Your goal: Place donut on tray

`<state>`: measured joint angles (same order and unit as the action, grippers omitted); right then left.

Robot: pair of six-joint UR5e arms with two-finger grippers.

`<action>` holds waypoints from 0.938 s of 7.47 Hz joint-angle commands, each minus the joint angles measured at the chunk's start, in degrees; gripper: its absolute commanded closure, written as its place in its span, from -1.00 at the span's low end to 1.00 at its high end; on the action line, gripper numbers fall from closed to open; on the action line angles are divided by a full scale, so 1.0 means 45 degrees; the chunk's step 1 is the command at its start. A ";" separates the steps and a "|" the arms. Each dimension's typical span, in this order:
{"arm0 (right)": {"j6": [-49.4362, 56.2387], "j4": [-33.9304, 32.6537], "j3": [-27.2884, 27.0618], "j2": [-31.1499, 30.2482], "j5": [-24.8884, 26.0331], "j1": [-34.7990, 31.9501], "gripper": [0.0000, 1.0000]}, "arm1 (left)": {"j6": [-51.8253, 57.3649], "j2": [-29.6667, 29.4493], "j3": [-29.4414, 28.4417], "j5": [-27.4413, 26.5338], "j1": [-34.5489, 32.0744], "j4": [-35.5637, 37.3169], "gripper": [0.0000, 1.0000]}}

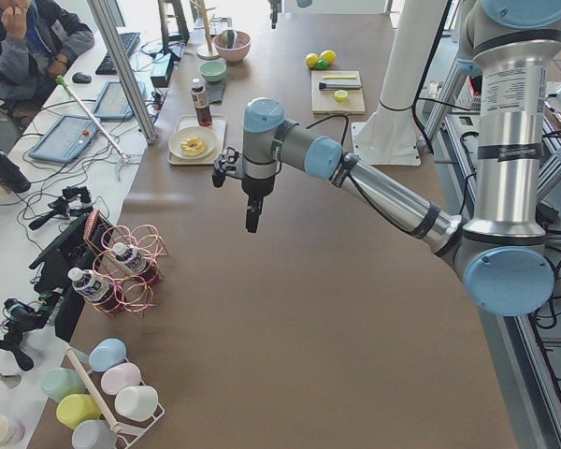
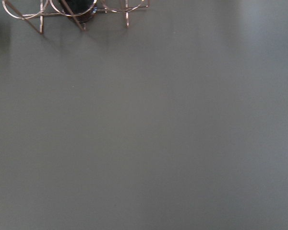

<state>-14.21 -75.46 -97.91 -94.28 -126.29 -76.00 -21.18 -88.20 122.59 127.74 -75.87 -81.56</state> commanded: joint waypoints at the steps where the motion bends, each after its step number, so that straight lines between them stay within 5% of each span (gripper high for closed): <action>1: 0.0736 -0.0008 0.0272 -0.0142 0.0212 -0.0278 -1.00 | 0.4324 0.2113 -0.0210 0.0245 -0.2333 -0.0059 -0.94; 3: 0.0795 -0.0008 0.0234 -0.0006 0.0096 -0.0298 -1.00 | 0.6692 0.3443 -0.0948 0.0149 -0.3934 -0.0680 -0.94; 7: 0.0639 -0.0008 0.0233 0.0073 -0.0100 -0.0279 -1.00 | 0.6543 0.5633 -0.2320 0.0206 -0.4097 -0.4994 -0.95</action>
<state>-11.07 -75.50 -96.90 -94.10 -126.33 -77.31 8.72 -66.24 113.54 128.57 -94.05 -96.21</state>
